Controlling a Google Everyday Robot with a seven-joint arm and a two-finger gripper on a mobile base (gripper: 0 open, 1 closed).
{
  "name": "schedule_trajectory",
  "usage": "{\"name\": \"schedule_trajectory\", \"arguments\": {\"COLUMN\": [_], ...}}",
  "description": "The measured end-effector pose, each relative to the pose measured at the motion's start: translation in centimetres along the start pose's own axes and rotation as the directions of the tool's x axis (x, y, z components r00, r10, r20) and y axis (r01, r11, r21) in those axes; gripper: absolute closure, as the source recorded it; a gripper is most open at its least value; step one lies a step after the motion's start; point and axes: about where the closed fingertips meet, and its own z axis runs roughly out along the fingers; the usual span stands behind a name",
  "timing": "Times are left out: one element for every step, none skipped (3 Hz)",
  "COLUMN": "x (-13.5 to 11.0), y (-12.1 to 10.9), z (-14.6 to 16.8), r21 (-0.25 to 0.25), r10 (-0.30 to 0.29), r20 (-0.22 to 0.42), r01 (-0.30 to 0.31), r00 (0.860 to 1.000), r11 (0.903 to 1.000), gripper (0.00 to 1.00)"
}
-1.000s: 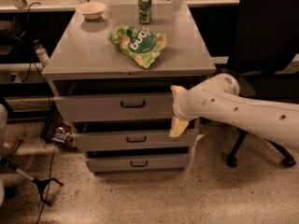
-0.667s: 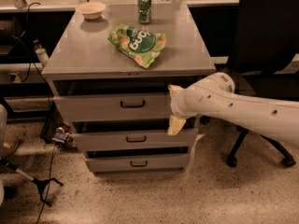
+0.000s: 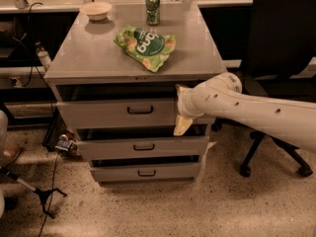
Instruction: Open top drawer
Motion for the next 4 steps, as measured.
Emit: {"name": "schedule_trajectory", "arguments": {"x": [0.2, 0.5, 0.9, 1.4], "y": [-0.4, -0.3, -0.2, 0.3], "z": [2.0, 3.1, 3.1, 1.2], "r21": [-0.034, -0.061, -0.07, -0.054], "r10": [0.012, 0.023, 0.027, 0.026], "r20": [0.003, -0.001, -0.007, -0.011], "r01": [-0.012, -0.023, -0.027, -0.027], "r00": [1.0, 1.0, 1.0, 1.0], "r11": [0.9994, 0.9979, 0.9972, 0.9982], "gripper": [0.02, 0.26, 0.49, 0.72]}}
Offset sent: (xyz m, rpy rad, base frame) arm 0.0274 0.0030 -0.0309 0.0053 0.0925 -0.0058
